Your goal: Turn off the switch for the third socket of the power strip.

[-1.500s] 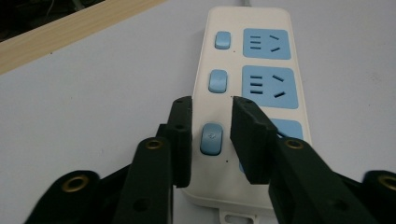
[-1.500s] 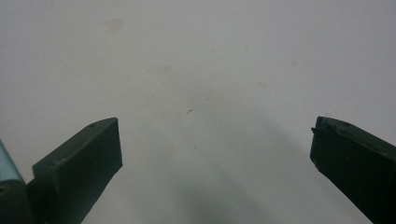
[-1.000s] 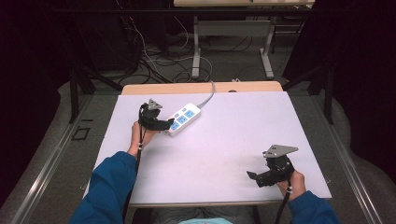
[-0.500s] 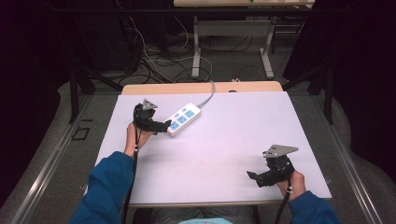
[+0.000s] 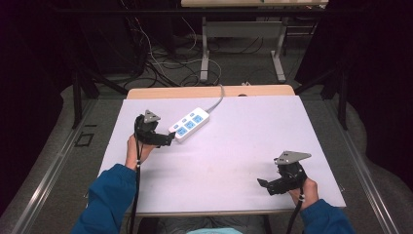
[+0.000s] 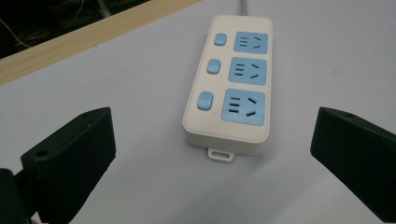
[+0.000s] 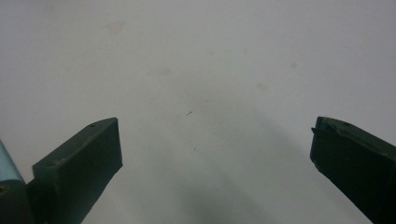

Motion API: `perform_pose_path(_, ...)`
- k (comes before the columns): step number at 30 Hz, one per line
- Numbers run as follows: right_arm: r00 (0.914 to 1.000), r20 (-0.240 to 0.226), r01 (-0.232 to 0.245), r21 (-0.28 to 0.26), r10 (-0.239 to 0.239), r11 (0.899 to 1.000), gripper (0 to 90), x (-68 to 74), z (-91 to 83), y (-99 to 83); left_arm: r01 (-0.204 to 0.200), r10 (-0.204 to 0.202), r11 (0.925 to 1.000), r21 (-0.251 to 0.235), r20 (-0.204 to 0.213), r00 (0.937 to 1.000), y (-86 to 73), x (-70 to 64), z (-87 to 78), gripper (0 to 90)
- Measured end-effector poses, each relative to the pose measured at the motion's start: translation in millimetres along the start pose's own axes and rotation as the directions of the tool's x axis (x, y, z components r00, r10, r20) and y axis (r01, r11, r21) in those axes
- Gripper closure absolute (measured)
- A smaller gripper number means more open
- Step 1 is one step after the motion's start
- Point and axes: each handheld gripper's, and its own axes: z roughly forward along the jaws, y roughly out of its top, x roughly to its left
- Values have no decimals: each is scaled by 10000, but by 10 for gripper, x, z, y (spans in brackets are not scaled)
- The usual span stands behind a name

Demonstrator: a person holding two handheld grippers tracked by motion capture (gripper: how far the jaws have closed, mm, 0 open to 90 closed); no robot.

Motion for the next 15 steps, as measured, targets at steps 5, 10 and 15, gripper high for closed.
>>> perform_pose_path(5,10000,20,-15,-90,15,10000,17,2,5,-1,127,-127,9998,-146,-2,9999,-66,-42,-96,1)
perform_pose_path(10,10000,47,22,-15,-22,10000,17,3,3,1,65,-65,9999,-109,-7,10000,-123,-79,-197,2)
perform_pose_path(15,10000,58,29,-26,-29,10000,17,2,4,1,4,-5,10000,-81,-68,10000,-194,-109,-288,2)
